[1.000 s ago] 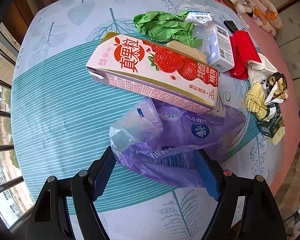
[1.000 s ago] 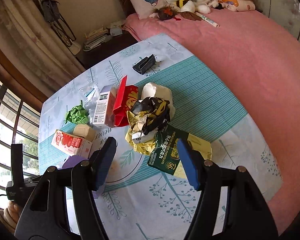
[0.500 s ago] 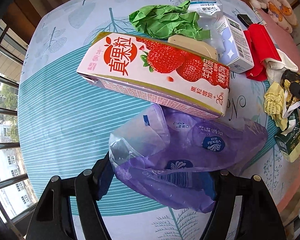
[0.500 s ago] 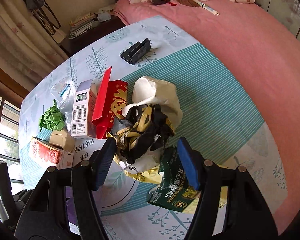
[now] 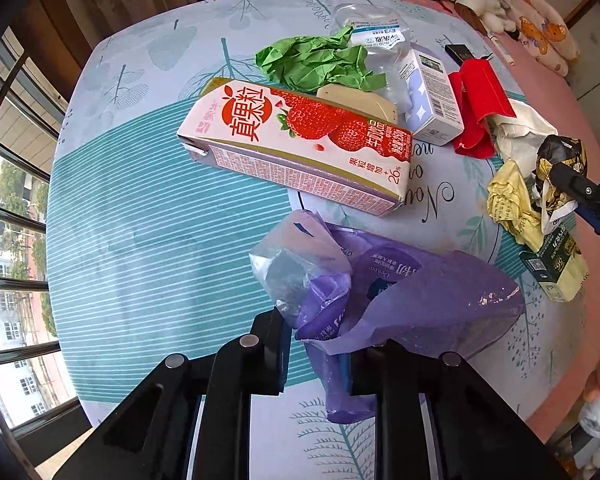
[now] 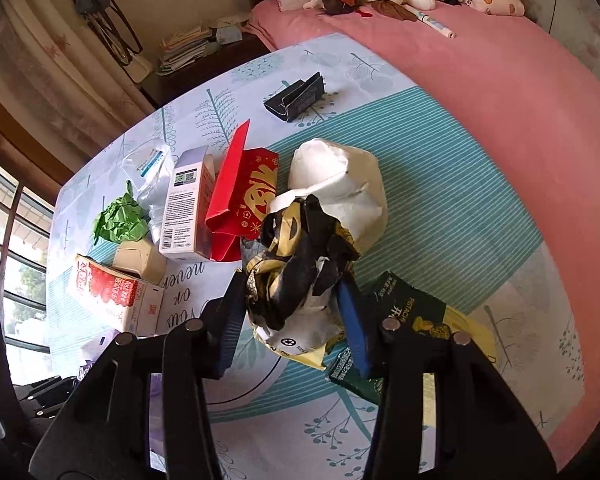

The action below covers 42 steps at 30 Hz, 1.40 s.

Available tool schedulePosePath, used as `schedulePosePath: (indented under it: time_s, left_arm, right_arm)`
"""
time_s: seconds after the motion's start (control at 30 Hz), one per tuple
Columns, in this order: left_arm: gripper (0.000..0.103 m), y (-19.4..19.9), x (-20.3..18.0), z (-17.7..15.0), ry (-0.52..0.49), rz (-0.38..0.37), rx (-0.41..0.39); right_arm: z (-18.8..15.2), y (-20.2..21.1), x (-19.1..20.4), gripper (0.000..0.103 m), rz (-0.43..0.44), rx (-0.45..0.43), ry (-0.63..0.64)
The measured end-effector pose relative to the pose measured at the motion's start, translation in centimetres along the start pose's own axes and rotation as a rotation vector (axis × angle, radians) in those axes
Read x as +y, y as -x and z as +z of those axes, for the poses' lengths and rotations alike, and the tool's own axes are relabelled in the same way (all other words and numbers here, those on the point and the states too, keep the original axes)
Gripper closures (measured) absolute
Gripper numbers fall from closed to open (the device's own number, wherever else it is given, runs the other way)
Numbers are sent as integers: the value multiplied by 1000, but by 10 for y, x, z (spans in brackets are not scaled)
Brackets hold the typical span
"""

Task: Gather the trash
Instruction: 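Carry the purple bag and wrapper over the bin and open both tools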

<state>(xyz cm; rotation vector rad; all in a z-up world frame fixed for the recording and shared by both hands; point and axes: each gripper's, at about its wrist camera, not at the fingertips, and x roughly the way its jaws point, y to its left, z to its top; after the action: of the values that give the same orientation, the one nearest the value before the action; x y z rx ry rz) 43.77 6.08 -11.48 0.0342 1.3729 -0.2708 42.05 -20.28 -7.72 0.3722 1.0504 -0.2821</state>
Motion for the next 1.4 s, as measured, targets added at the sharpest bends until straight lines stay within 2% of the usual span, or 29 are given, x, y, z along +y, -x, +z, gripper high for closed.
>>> schedulePosePath:
  time_s: [0.23,0.4,0.57,0.77,0.9,1.1,1.2,1.4]
  left_arm:
    - [85,62,-9,-28,-17,16,-144]
    - [85,119,-20,-63,-27,52,-229]
    - [85,165,-49,-122,24,78,-299]
    - [85,200,-100,-210,65,104,-355]
    - [85,214,-134,-269,82,118,-376]
    - [85,220,-180,-350,79,140,-358]
    - [85,217,-193,-379,68,149,-321]
    - [85,195,-197,-409,50,156,-254]
  right_arm:
    - [-11,53,-7,62,116,-95,-32]
    - [-30,99,-15,62,207,-127,-15]
    - [-64,148,-30,62,296,-133,50]
    - [-130,210,-63,62,361,-108,169]
    - [-177,243,-95,62,384,-76,214]
    - [-245,280,-142,62,389,-16,259]
    - [-276,288,-160,62,384,24,276]
    - [-328,281,-185,62,373,107,266]
